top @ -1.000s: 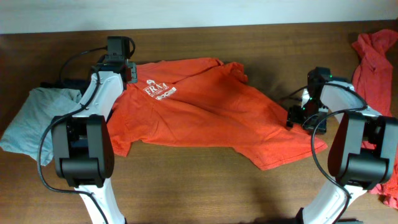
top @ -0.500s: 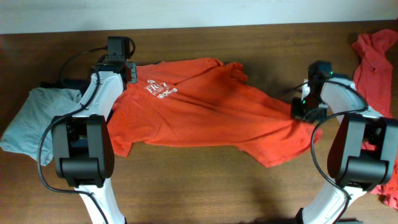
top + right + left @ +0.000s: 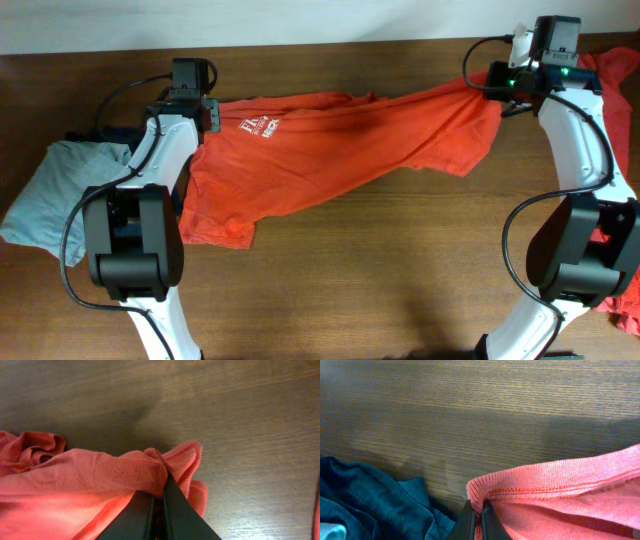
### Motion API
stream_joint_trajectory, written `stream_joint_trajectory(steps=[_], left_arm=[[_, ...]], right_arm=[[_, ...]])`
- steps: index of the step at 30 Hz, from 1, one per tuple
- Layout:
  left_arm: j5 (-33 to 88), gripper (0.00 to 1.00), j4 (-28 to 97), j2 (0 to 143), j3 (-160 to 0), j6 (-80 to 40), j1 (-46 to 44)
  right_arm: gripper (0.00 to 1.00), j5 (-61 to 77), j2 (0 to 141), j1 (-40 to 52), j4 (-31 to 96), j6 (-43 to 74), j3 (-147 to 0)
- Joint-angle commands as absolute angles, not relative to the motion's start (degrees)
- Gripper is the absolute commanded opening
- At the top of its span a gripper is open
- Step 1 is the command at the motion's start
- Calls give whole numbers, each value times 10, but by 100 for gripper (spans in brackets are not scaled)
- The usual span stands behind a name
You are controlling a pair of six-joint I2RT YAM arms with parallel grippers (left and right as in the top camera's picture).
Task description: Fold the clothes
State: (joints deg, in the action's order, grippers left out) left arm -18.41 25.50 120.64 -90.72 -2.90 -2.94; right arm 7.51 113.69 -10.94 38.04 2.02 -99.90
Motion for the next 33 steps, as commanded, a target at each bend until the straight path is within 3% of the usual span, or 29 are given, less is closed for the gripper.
stream_joint_trajectory(steps=[1, 9, 12, 20, 23, 28, 33], left_arm=[[-186, 0, 254, 1189, -916, -39, -29], [-178, 0, 253, 1182, -916, -39, -29], [-143, 19, 254, 1181, -916, -38, -29], [-19, 29, 320, 1180, -916, -38, -36], [58, 29, 361, 1180, -916, -31, -45], [35, 28, 394, 1183, -887, 11, -80], [-22, 11, 317, 1184, -801, 11, -91]], right_arm=[[4, 104, 1140, -109, 384, 37, -1007], [4, 105, 1090, -108, 423, 33, -1007], [4, 106, 1069, -109, 434, 34, -1007], [4, 108, 1064, -89, 575, 35, -1007], [4, 108, 1064, -77, 628, 35, -1007], [4, 108, 1064, -49, 693, 34, -1007], [4, 108, 1061, -33, 704, 34, -1007]])
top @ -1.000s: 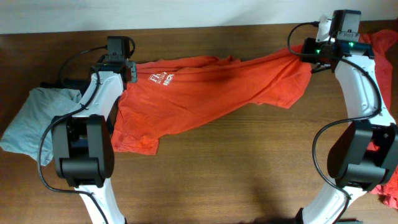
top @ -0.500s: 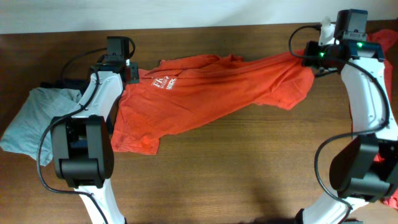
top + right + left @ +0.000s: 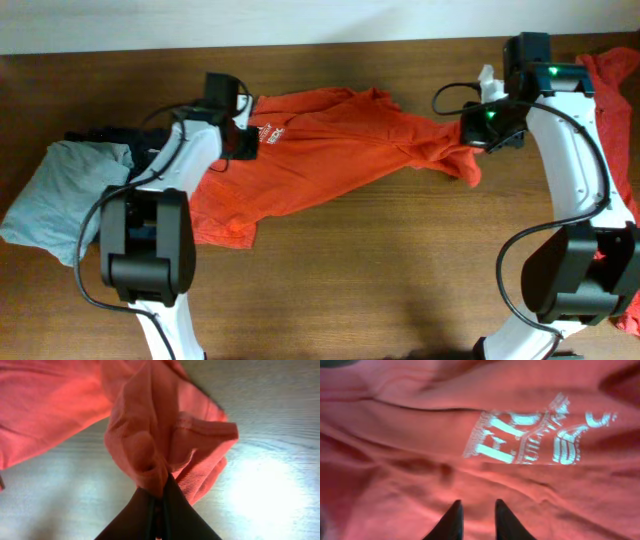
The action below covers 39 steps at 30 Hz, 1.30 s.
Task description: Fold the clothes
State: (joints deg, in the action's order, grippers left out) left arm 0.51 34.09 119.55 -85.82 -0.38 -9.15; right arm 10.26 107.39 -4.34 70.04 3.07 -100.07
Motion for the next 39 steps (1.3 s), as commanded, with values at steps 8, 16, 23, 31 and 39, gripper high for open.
stream_joint_trajectory(steps=[8, 16, 23, 31, 39], left_arm=[[-22, 1, 346, 1184, -735, -27, -91], [72, 0, 530, 1184, -734, -169, -91], [108, 1, 677, 1168, -733, -139, -100], [111, 1, 737, 1057, -732, -132, -138], [21, 11, 533, 924, -732, -131, -151]], right_arm=[[4, 107, 1040, -34, 707, 34, -1007], [4, 77, 1007, -34, 698, 35, -1007], [4, 77, 1006, -34, 703, 35, -1007], [4, 68, 1006, -34, 714, 35, -1007], [4, 68, 1006, -34, 711, 35, -1007]])
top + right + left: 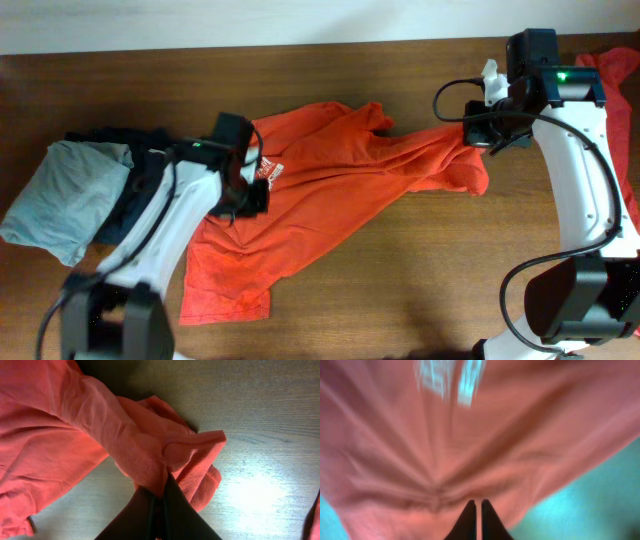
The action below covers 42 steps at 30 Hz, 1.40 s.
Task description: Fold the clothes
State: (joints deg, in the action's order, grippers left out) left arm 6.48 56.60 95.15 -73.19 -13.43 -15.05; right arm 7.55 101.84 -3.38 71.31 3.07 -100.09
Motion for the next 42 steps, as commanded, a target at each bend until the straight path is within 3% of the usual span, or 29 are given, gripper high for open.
stream_joint_trajectory(steps=[1, 7, 12, 17, 21, 24, 27, 32, 42], left_arm=[[21, 12, 522, 922, -732, -130, -151], [4, 12, 489, 938, -732, -91, -151], [30, 23, 371, 976, -732, -10, -156], [32, 25, 286, 1051, -732, 35, -156], [32, 23, 208, 1126, -732, 39, -155], [32, 11, 184, 1165, -732, 24, -155], [32, 0, 206, 1181, -732, 22, -155], [30, 0, 294, 1181, -732, 3, -155], [29, 0, 618, 1180, -732, -135, -152]], right_arm=[[4, 68, 1006, -34, 710, 35, -1007], [4, 61, 1006, -34, 705, 35, -1007], [4, 76, 1006, -34, 708, 35, -1007], [4, 75, 1006, -34, 715, 35, -1007], [4, 75, 1006, -34, 718, 35, -1007], [4, 75, 1006, -34, 719, 35, -1007], [4, 75, 1006, -34, 721, 35, -1007], [4, 75, 1006, -34, 722, 35, -1007], [4, 70, 1006, -34, 724, 35, -1007]])
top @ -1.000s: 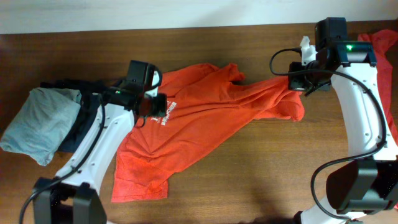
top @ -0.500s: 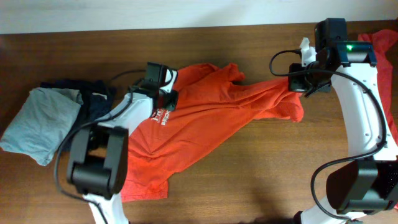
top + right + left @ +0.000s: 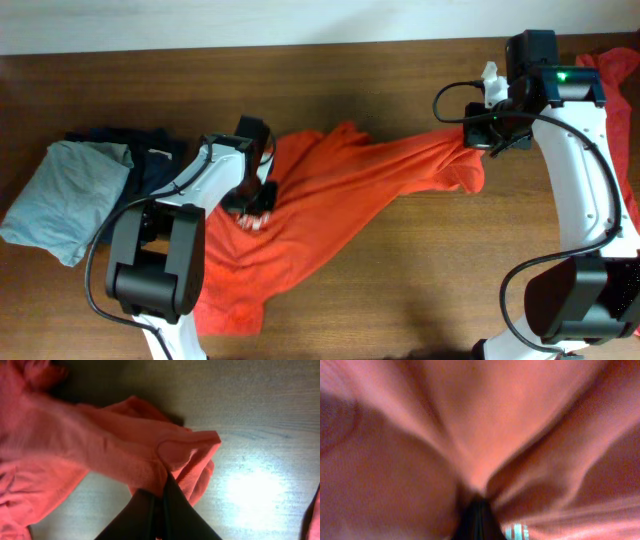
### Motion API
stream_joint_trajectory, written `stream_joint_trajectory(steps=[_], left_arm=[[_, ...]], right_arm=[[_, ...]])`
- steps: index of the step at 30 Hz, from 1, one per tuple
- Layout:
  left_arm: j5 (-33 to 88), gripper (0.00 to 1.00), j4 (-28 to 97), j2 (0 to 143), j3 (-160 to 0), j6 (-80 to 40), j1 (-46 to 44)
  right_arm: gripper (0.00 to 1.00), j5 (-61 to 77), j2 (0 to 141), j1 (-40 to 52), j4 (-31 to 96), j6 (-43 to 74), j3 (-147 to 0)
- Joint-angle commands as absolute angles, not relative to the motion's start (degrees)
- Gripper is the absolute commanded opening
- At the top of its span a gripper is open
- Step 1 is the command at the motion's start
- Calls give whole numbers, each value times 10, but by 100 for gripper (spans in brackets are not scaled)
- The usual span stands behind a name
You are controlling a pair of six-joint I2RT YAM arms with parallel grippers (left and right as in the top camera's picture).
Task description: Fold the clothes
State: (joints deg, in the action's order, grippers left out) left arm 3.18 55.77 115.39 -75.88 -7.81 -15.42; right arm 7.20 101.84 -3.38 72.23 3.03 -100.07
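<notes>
An orange T-shirt (image 3: 370, 175) lies crumpled and stretched across the wooden table (image 3: 400, 290). My left gripper (image 3: 254, 196) is shut on a pinch of its body near the white print (image 3: 250, 221). In the blurred left wrist view, folds of shirt (image 3: 485, 425) run into the closed fingertips (image 3: 477, 515). My right gripper (image 3: 484, 138) is shut on a bunched corner of the shirt (image 3: 150, 455) at the far right, and its fingers (image 3: 172, 510) clamp the cloth just above the wood.
A grey garment (image 3: 60, 195) and a dark blue one (image 3: 150, 160) lie at the left edge. More red clothing sits at the back right corner (image 3: 612, 65) and the front right edge (image 3: 630, 305).
The shirt's left part has bunched around my left gripper and the print now lies nearer the front. The cloth runs tauter toward my right gripper, which has hardly moved.
First both grippers held the shirt stretched along the back of the table. Then the left gripper was open over the print while the right held its corner nearer the middle. Later the left was shut on the shirt's body; now the shirt stretches between both.
</notes>
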Motion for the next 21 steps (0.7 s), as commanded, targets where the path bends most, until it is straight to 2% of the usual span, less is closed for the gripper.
stream_joint_trajectory(steps=[1, 7, 11, 13, 17, 21], left_arm=[[31, 1, 634, 1179, -732, -135, -152], [59, 0, 683, 1138, -732, -135, -152], [55, 0, 659, 1069, -747, -132, -152], [47, 1, 608, 1035, -754, -126, -152], [83, 8, 442, 1001, -755, -27, -162], [95, 22, 324, 1025, -754, 27, -181]], right_arm=[[4, 69, 1006, -34, 724, 34, -1007], [4, 62, 1006, -34, 738, 34, -1007], [4, 42, 1006, -34, 744, 35, -1007], [4, 43, 1006, -34, 743, 35, -1007], [4, 44, 1006, -34, 742, 35, -1007], [4, 44, 1006, -34, 742, 35, -1007]])
